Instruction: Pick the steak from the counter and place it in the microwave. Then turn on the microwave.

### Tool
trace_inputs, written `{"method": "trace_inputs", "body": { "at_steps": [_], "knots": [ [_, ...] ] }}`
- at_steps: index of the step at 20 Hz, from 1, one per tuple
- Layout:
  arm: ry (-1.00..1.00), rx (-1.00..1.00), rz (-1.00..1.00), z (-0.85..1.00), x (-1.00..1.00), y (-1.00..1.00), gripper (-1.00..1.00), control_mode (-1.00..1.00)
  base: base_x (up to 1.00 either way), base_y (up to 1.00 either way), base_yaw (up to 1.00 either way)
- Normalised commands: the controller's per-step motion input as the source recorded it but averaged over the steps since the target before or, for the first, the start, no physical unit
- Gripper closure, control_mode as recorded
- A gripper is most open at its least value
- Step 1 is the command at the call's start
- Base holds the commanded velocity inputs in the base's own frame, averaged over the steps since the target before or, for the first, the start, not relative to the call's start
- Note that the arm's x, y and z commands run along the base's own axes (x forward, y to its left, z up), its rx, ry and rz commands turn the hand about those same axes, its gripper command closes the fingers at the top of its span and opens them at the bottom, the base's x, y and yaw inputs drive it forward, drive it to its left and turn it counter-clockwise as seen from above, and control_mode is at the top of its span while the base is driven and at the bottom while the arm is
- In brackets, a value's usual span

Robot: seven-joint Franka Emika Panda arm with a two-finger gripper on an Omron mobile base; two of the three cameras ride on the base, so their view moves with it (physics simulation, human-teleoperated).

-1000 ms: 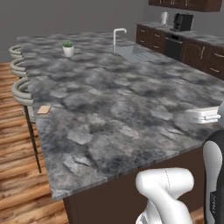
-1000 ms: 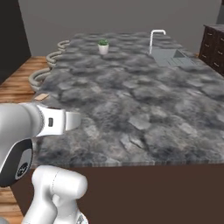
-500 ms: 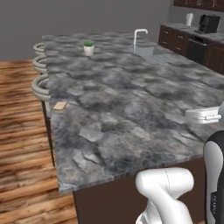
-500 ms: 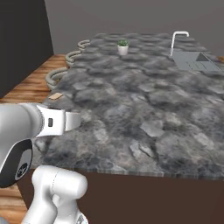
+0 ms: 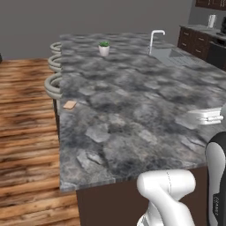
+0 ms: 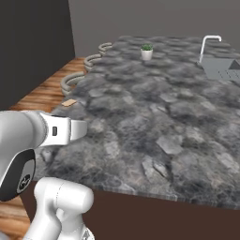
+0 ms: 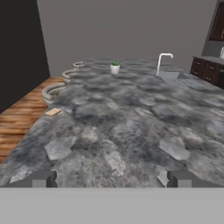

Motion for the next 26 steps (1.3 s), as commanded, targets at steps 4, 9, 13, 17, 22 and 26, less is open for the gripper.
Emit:
{"method": "trace_inputs", "body": {
  "at_steps": [4, 9, 13, 17, 22, 26],
  "knots": [
    [0.0, 0.0, 0.0, 0.0, 0.0, 0.0, -1.0, 1.0, 0.49, -0.5, 0.15],
    [0.0, 0.0, 0.0, 0.0, 0.0, 0.0, -1.0, 1.0, 0.31, -0.68, 0.05],
    [0.0, 0.0, 0.0, 0.0, 0.0, 0.0, -1.0, 1.0, 0.17, -0.79, 0.0],
    [0.0, 0.0, 0.0, 0.0, 0.0, 0.0, -1.0, 1.0, 0.16, -0.92, 0.0],
    [0.0, 0.0, 0.0, 0.0, 0.0, 0.0, -1.0, 1.0, 0.17, -1.0, -0.01],
    [0.0, 0.0, 0.0, 0.0, 0.0, 0.0, -1.0, 1.0, 0.0, -1.0, -0.09]
  ]
}}
